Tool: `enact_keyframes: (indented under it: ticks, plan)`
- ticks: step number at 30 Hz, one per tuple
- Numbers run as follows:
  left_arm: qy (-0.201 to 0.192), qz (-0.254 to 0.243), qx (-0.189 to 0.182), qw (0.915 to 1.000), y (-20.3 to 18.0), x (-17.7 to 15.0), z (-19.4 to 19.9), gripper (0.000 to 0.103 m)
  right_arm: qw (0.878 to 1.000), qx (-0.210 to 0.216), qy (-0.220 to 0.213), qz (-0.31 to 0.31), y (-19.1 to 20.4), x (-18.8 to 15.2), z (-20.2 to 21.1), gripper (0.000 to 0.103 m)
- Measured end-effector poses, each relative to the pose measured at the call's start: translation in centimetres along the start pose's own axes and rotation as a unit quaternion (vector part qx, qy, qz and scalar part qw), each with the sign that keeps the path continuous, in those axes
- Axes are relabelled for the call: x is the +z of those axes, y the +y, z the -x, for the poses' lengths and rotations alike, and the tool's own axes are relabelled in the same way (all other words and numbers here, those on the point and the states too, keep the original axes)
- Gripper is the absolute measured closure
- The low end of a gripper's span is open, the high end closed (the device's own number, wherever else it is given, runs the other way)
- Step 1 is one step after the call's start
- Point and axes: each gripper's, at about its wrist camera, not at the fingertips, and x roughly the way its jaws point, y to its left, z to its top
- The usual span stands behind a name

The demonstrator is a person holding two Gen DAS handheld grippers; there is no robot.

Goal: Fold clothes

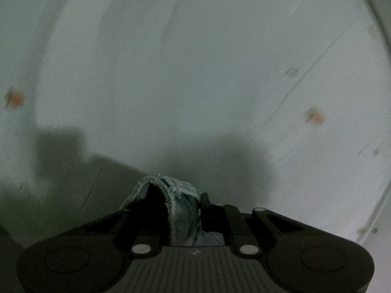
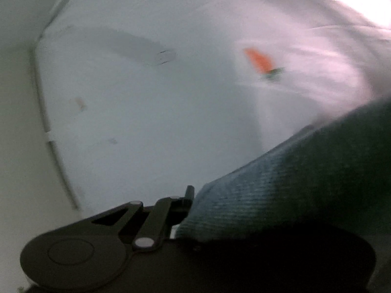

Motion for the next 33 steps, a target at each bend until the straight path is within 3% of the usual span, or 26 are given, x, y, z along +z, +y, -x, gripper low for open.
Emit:
enact_keyframes:
  ticks: [3,8,12,15,19,23,28,31,33]
  plan:
    - [-0.029,-0.012,-0.043,0.9986,-3.2,2.7,2.4,0.093,0.998,0.047,0.011,0.029,4.6,0.1,-1.5,0.093]
    - [-0.068,-0.071,-0.091,0.9911,-11.3,6.5,6.6,0.093,0.987,0.119,0.018,0.105,15.6,0.4,-4.4,0.093]
    - [-0.082,-0.105,-0.123,0.9834,-17.0,7.7,7.3,0.093,0.973,0.157,0.016,0.165,23.5,0.9,-5.4,0.093]
    - [-0.082,-0.114,-0.140,0.9801,-19.3,7.4,6.9,0.093,0.964,0.174,0.012,0.201,27.1,1.2,-4.9,0.093]
    - [-0.055,-0.077,-0.144,0.9851,-19.5,6.9,5.2,0.093,0.966,0.155,-0.004,0.206,28.9,2.1,-3.6,0.093]
    - [-0.016,-0.041,-0.128,0.9908,-19.0,6.0,1.8,0.093,0.973,0.120,-0.012,0.196,27.6,4.1,-5.4,0.093]
    - [0.001,-0.026,-0.106,0.9940,-20.4,6.8,-3.5,0.093,0.980,0.094,-0.024,0.173,26.7,6.7,-9.4,0.093]
    - [-0.015,-0.027,-0.124,0.9918,-22.3,8.5,-4.7,0.093,0.981,0.108,-0.027,0.156,27.5,8.5,-12.8,0.093]
    - [-0.042,-0.051,-0.142,0.9876,-23.7,9.3,-3.9,0.093,0.976,0.135,-0.022,0.170,28.7,8.8,-13.9,0.093]
